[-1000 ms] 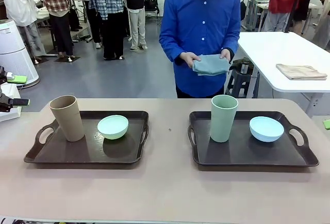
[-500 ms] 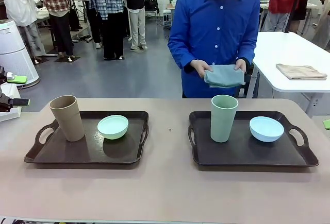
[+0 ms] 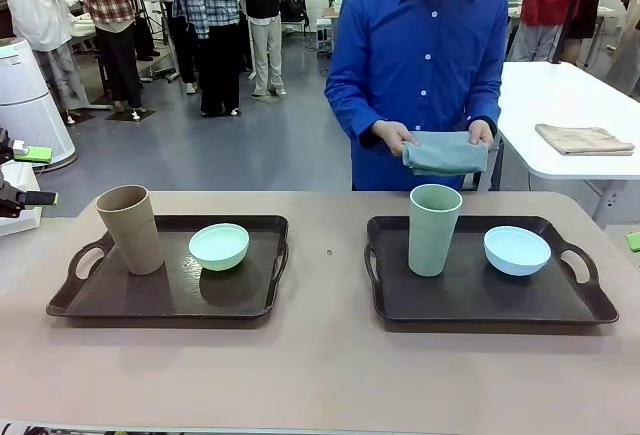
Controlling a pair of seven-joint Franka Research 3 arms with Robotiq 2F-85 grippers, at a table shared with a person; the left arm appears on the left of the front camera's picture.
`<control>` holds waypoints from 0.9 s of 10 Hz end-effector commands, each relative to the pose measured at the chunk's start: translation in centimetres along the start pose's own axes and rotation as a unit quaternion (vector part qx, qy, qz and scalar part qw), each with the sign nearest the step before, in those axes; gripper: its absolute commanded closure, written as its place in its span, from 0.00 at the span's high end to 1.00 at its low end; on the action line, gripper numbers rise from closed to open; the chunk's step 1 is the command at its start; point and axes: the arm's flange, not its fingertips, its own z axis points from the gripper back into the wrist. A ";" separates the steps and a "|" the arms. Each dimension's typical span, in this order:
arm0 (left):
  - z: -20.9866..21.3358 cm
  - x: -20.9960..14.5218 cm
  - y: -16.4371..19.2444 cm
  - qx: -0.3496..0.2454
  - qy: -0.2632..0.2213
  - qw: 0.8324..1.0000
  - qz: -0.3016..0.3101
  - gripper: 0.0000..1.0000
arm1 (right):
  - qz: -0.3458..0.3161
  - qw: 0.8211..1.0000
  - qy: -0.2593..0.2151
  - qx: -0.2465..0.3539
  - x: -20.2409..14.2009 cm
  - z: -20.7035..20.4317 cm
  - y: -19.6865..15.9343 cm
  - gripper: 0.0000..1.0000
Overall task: Set up a tray with a mat and arrange the tableware.
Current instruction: Pick up the Picnic Bowl and Reusable plastic cup from the Handle tray in front of the human's position and hold them in the air.
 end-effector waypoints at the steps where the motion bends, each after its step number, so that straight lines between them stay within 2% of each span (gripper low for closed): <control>1: 0.1 0.1 0.1 -0.011 -0.007 1.000 -0.009 1.00 | 0.007 1.000 -0.007 0.013 0.2 -0.1 -0.3 1.00; 9: 0.1 0.1 0.1 -0.011 -0.007 1.000 -0.009 1.00 | 0.007 1.000 -0.007 0.013 0.2 -0.1 -0.3 1.00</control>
